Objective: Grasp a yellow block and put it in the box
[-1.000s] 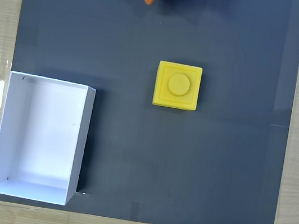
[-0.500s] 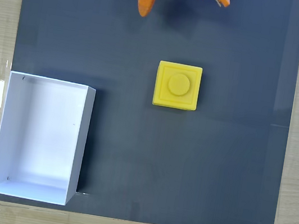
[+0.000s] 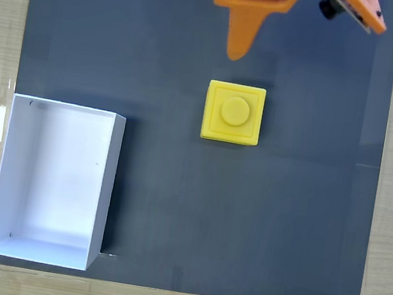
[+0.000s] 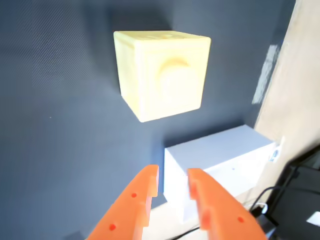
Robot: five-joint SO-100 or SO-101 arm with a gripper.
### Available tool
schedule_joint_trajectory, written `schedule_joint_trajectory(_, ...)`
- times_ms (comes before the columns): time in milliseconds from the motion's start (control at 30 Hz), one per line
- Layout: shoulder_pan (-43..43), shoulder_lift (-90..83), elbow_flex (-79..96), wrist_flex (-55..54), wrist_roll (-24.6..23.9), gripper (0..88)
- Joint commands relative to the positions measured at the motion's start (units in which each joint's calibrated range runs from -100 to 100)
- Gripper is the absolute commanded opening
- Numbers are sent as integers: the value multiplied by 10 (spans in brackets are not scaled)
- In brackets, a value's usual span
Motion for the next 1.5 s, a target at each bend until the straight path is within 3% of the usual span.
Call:
schedule_joint_trajectory(0, -9, 93, -152, 55, -36, 204)
schedule_joint_trajectory(200, -11, 226, -252, 159, -48, 465)
schedule_joint_trajectory(400, -11, 333, -261, 170, -43, 531)
schedule_joint_trajectory(1000, -39, 539, -319, 86, -47, 519)
schedule_joint_trajectory(1267, -34, 542, -319, 86, -43, 291)
schedule_joint_trajectory(1467, -34, 537, -319, 86, -45, 269)
